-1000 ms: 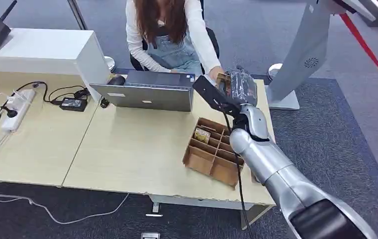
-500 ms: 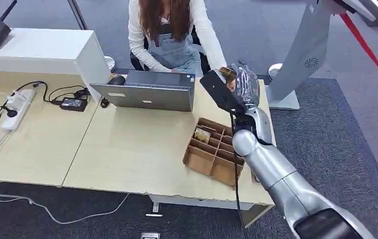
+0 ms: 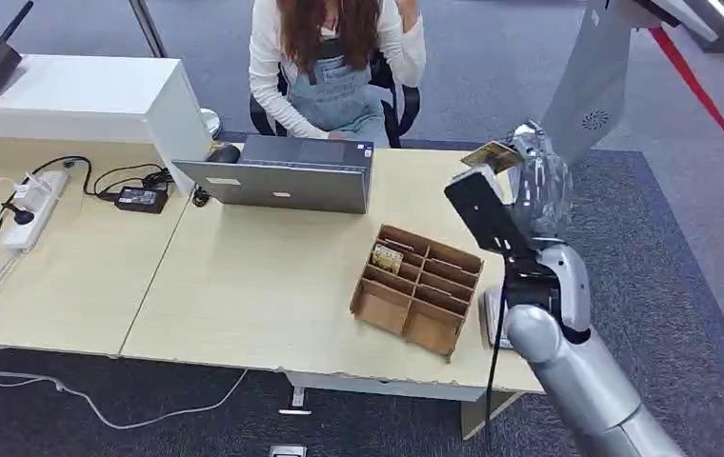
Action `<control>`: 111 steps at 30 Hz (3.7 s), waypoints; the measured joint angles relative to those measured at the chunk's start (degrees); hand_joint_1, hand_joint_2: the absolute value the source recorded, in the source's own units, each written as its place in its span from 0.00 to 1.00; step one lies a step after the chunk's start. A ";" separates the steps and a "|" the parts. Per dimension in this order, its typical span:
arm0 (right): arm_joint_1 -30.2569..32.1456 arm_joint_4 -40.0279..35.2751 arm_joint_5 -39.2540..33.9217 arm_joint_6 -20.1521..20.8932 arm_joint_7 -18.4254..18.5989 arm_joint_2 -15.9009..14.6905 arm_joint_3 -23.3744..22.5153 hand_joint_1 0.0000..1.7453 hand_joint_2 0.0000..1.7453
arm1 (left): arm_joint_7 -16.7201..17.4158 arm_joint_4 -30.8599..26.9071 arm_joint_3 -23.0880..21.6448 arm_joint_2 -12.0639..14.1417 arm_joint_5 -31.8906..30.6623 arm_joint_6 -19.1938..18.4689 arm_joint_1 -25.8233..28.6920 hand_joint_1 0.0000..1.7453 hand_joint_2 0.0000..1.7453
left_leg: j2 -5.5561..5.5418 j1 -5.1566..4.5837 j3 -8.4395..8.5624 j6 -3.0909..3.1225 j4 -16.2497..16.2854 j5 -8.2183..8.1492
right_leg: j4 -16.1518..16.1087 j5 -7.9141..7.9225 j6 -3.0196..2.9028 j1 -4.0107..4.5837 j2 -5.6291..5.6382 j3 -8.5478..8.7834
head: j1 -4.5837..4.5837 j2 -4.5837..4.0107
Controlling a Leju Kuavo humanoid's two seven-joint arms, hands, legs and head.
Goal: Pass the card to the sensor for recognition and then transmit it.
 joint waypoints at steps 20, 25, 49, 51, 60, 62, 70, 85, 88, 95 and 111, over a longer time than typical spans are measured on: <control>10.57 -8.91 -2.15 1.37 4.13 -3.76 -2.93 1.00 1.00 | 0.22 0.00 0.11 -0.59 1.81 0.17 -0.32 0.00 0.00 | -0.01 0.01 -0.06 0.00 -0.01 0.00 | 0.00 0.00 0.00 0.01 0.00 0.00 | 0.00 0.00; 11.87 -7.29 -1.42 0.22 4.81 -3.06 -2.71 1.00 1.00 | 0.22 0.00 0.11 -0.59 2.08 0.17 -0.43 0.00 0.00 | -0.01 0.00 -0.07 0.00 -0.02 0.00 | 0.00 0.00 0.00 0.01 0.00 0.00 | 0.00 0.00; 15.49 8.14 6.81 -5.58 7.24 -1.59 -0.59 1.00 1.00 | 1.47 0.00 0.09 -0.66 3.41 0.85 -0.61 0.00 0.00 | -0.01 0.00 -0.05 0.01 -0.02 0.00 | 0.00 0.00 0.00 0.00 0.00 -0.05 | 0.00 0.00; 15.94 9.99 4.28 -7.17 2.23 -3.14 -0.65 1.00 1.00 | 1.70 0.00 0.09 -0.90 3.41 1.48 -0.59 0.00 0.00 | -0.02 0.00 -0.09 0.01 -0.02 0.00 | 0.00 -0.01 0.02 0.00 -0.03 -0.02 | 0.00 0.00; 16.57 15.18 5.02 -8.53 0.59 -5.20 -1.00 1.00 1.00 | 1.64 0.00 0.09 -1.09 3.50 1.66 -0.59 0.00 0.00 | 0.00 0.01 -0.08 0.03 -0.01 -0.01 | 0.00 0.02 0.03 0.00 0.01 -0.03 | 0.00 0.00; 16.63 15.90 5.24 -8.53 1.03 -5.26 -1.00 1.00 1.00 | 1.64 0.00 0.09 -1.09 3.50 1.66 -0.59 0.00 0.00 | 0.00 0.01 -0.08 0.02 -0.01 -0.01 | 0.00 0.02 0.03 0.00 0.01 -0.03 | 0.00 0.00; 16.82 18.67 5.74 -8.55 1.96 -5.26 -0.98 1.00 1.00 | 1.64 0.00 0.09 -1.09 3.56 1.66 -0.61 0.00 0.00 | 0.00 0.00 -0.09 0.03 -0.01 -0.01 | 0.00 0.02 0.03 0.00 0.01 -0.03 | 0.00 0.00; 16.96 22.34 4.28 -8.18 1.77 -5.02 -0.33 1.00 1.00 | 1.44 0.00 0.09 -1.09 3.47 1.62 -0.61 0.00 0.00 | 0.00 0.00 -0.09 0.03 -0.01 -0.01 | 0.00 0.02 0.03 0.00 0.01 -0.03 | 0.00 0.00; 16.93 22.98 3.71 -8.20 1.37 -4.87 -0.17 1.00 1.00 | 1.44 0.00 0.09 -1.07 3.47 1.66 -0.61 0.00 0.00 | 0.00 0.00 -0.09 0.03 -0.01 -0.01 | 0.00 0.02 0.03 0.00 0.01 -0.02 | 0.00 0.00; 16.77 24.22 2.57 -8.20 0.83 -4.61 -0.11 1.00 1.00 | 1.44 0.00 0.04 -1.03 3.47 1.73 -0.60 0.00 0.00 | -0.01 0.00 -0.09 0.03 -0.01 -0.01 | 0.00 0.02 0.04 0.00 0.01 -0.01 | 0.00 0.00; 4.08 7.86 8.78 -0.68 7.41 -2.20 0.83 1.00 1.00 | -0.28 0.00 -0.33 0.17 2.65 0.61 -0.55 0.00 0.00 | 0.04 0.01 -0.09 0.02 -0.01 0.13 | 0.09 0.09 0.02 0.01 0.02 -0.04 | -0.02 0.00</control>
